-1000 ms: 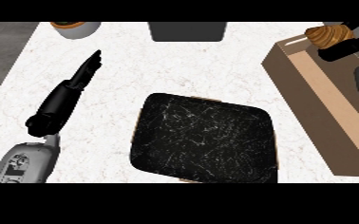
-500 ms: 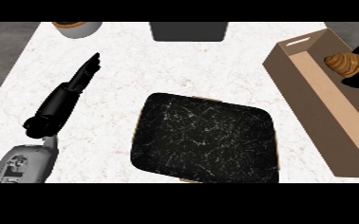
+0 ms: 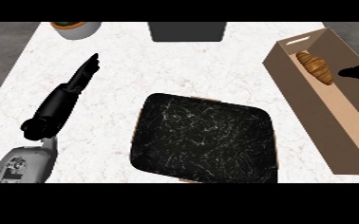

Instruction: Pick the croissant from the tray and place it in the cardboard box

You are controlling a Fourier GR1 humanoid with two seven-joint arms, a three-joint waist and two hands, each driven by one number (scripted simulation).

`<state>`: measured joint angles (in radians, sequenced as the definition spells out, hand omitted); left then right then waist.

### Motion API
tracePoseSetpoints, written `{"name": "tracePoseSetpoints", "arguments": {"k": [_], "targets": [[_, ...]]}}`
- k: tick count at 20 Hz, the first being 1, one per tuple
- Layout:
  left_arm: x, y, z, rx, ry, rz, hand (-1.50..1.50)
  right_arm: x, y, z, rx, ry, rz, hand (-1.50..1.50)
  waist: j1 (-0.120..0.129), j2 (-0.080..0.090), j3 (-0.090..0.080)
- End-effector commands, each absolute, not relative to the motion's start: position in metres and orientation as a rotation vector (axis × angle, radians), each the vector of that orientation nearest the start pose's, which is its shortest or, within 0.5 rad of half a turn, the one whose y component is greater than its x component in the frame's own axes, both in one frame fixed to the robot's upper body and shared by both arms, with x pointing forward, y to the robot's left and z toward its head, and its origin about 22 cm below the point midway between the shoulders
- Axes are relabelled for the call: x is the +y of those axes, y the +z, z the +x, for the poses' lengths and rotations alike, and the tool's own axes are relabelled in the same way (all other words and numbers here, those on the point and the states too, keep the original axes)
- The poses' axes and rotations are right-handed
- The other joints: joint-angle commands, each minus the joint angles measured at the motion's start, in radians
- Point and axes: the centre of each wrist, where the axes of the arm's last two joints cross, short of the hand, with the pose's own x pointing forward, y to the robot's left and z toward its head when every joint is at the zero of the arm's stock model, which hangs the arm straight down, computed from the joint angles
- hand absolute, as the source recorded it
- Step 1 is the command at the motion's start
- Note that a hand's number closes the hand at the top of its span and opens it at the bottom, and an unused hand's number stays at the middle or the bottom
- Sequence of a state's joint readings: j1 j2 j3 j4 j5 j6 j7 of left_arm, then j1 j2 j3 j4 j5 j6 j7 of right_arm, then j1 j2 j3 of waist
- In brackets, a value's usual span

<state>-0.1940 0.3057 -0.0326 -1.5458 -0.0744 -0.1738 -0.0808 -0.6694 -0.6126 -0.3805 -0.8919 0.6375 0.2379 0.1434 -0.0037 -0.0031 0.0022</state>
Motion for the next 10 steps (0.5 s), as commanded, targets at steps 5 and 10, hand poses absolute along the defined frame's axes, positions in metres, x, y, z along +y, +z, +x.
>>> {"name": "tracePoseSetpoints", "arguments": {"k": [5,10], "targets": [[0.281,0.055,0.280,-1.739,-0.512,0.116,0.00,-0.448,0.151,0.357,-1.537,-0.259,-0.680,-1.50,-0.008,-0.001,0.000],[0.273,0.058,0.278,-1.756,-0.519,0.096,0.00,-0.506,0.157,0.320,-1.565,-0.429,-0.705,-1.50,0.005,0.004,-0.001]]}}
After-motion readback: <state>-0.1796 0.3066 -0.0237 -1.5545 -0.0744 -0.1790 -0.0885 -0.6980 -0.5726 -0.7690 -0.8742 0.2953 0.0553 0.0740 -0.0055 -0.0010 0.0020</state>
